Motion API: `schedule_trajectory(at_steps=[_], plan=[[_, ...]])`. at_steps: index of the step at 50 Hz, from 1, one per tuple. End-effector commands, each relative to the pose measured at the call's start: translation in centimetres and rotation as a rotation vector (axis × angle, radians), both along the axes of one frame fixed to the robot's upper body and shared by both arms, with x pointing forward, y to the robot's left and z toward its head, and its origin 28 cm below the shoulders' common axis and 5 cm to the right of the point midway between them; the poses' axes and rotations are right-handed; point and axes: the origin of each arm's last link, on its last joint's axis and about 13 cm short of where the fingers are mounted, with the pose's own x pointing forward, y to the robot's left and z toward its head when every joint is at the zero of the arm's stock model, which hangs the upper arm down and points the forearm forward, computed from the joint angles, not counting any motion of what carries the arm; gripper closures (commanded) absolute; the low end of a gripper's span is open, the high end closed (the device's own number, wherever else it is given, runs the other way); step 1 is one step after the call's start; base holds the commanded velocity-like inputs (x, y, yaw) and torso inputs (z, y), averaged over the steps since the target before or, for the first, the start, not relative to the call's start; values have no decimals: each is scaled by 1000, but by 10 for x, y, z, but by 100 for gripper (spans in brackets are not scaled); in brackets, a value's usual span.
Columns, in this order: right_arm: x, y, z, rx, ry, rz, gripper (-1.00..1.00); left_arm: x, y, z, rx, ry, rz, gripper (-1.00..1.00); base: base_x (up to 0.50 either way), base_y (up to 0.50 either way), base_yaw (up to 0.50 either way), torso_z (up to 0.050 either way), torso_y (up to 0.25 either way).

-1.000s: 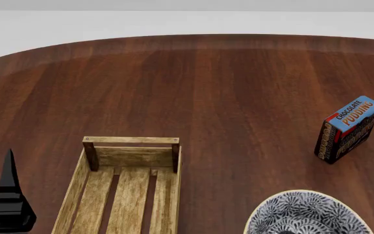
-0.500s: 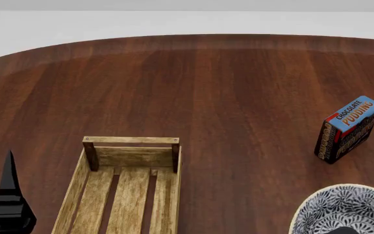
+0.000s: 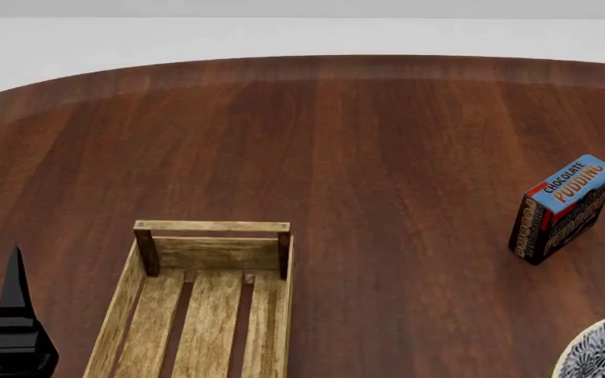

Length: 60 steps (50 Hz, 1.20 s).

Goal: Stack the left bowl on the right bowl and place them in the tray.

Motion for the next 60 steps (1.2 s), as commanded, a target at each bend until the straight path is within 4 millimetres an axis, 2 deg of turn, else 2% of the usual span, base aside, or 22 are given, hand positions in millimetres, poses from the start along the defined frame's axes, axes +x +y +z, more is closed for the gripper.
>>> schedule_trajectory(at_steps=[1, 28, 43, 60], plan=[[-6, -11, 4, -40, -5, -69, 100, 0, 0, 0, 4, 1, -2, -100, 0, 0, 0, 0, 0], [-19, -30, -12, -15, 33, -151, 100, 0, -1, 0, 6, -1, -5, -100, 0, 0, 0, 0, 0], [-9, -41, -16, 27, 46, -178, 100, 0, -3, 1, 9, -2, -9, -100, 0, 0, 0, 0, 0], [7, -44, -11, 32, 54, -182, 100, 0, -2, 2, 7, -4, -8, -100, 0, 0, 0, 0, 0]])
